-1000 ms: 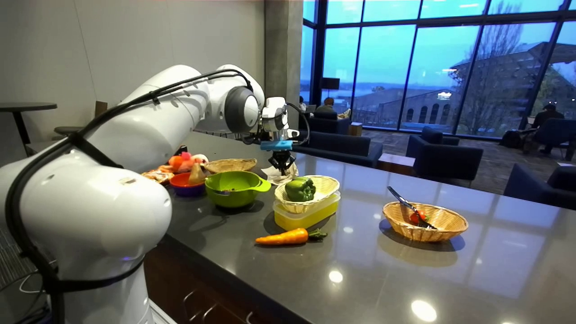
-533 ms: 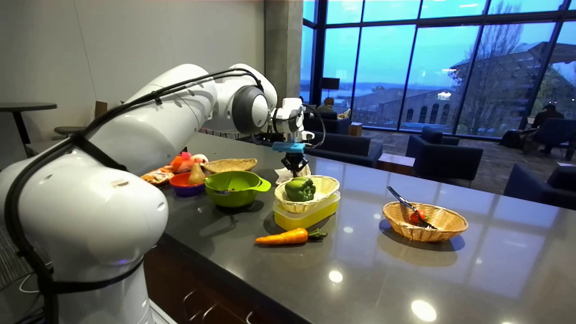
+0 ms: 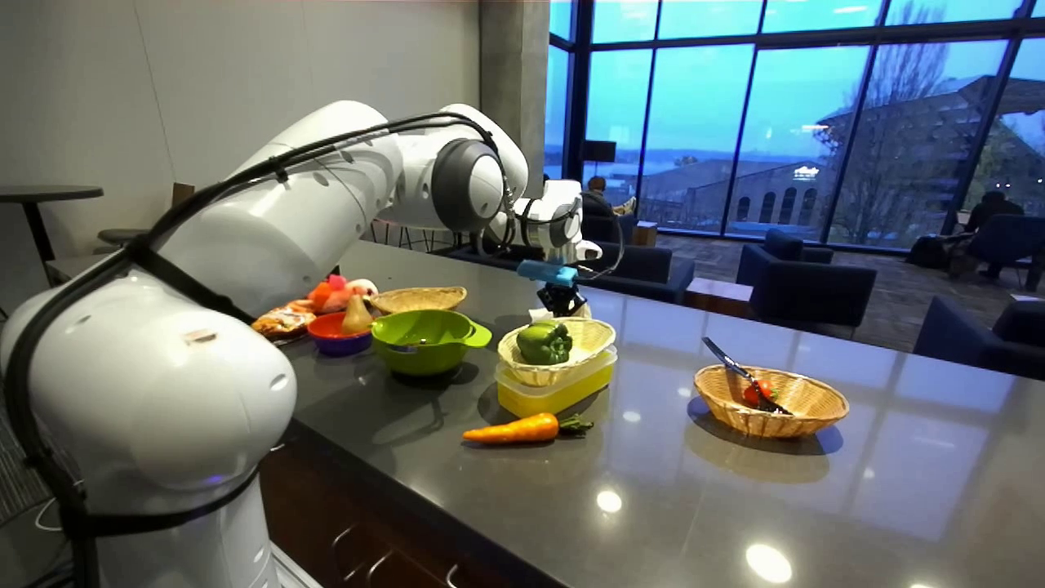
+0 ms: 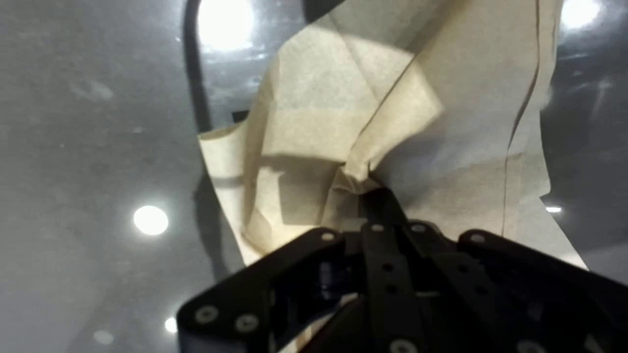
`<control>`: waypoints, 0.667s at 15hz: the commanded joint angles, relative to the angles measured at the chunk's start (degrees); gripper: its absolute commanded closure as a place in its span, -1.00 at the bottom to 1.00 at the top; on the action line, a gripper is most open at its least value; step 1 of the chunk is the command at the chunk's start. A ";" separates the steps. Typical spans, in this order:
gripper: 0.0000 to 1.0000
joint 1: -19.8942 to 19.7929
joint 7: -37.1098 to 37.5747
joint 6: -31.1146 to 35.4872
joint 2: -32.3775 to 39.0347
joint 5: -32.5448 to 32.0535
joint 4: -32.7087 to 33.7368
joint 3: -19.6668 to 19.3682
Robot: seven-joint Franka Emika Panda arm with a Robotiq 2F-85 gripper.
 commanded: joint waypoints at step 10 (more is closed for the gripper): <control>1.00 -4.74 5.63 12.44 -12.15 5.29 -23.48 -3.17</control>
